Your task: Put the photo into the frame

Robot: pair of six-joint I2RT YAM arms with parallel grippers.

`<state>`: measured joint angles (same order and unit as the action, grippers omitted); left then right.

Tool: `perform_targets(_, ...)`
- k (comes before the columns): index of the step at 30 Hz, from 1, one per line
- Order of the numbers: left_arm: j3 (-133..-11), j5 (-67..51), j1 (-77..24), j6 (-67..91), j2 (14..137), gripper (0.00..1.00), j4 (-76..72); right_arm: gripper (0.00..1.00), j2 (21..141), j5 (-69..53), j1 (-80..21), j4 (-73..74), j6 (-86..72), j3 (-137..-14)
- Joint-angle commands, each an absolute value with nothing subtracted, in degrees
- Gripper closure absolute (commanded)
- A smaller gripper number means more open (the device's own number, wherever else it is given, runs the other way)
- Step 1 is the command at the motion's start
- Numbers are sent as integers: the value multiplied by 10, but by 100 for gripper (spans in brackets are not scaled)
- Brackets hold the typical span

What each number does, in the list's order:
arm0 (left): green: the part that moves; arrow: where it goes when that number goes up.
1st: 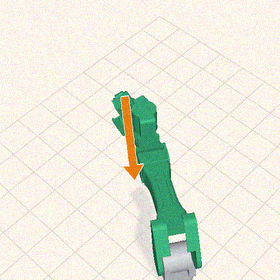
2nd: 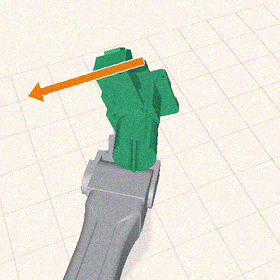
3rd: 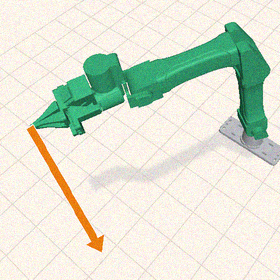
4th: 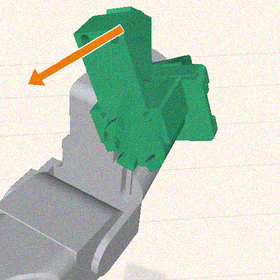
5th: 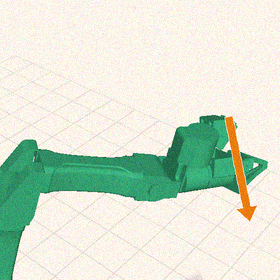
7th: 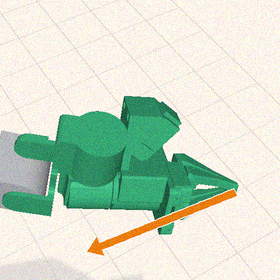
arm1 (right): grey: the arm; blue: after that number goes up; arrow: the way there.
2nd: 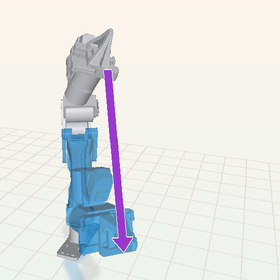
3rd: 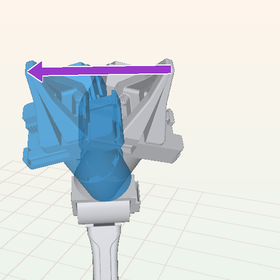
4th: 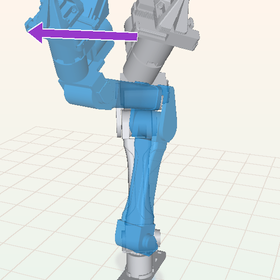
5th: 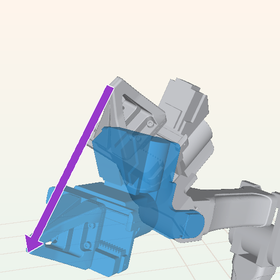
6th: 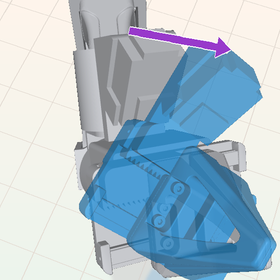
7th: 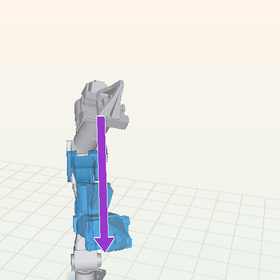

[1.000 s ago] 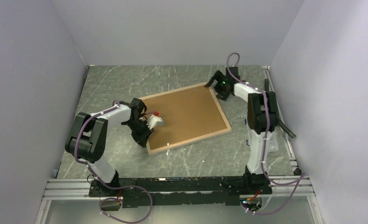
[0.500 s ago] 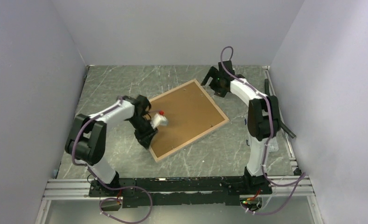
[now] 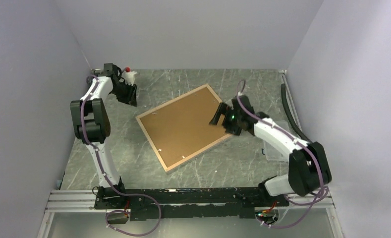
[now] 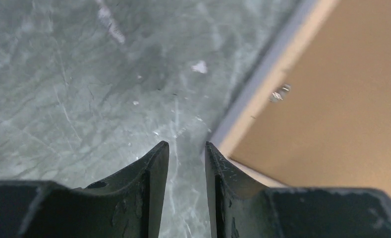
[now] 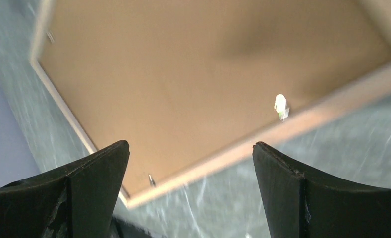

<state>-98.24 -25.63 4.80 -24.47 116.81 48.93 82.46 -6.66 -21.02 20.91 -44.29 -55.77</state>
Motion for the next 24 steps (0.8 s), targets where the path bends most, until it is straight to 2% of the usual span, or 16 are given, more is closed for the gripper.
perform_targets(1,-1016,-241,47,-147,1218,62,434,0,752,-119,-270,191,-500,-459)
perform_targets(7,-1032,-292,47,-126,1272,66,446,0,702,-150,-316,127,-561,-351)
perform_targets(12,-987,-330,46,-162,1271,71,472,0,724,-164,-318,102,-556,-340)
perform_targets(18,-853,-355,32,-230,1198,73,492,0,762,-160,-305,116,-528,-377)
perform_targets(24,-762,-374,23,-286,1148,73,513,0,801,-178,-244,73,-520,-366)
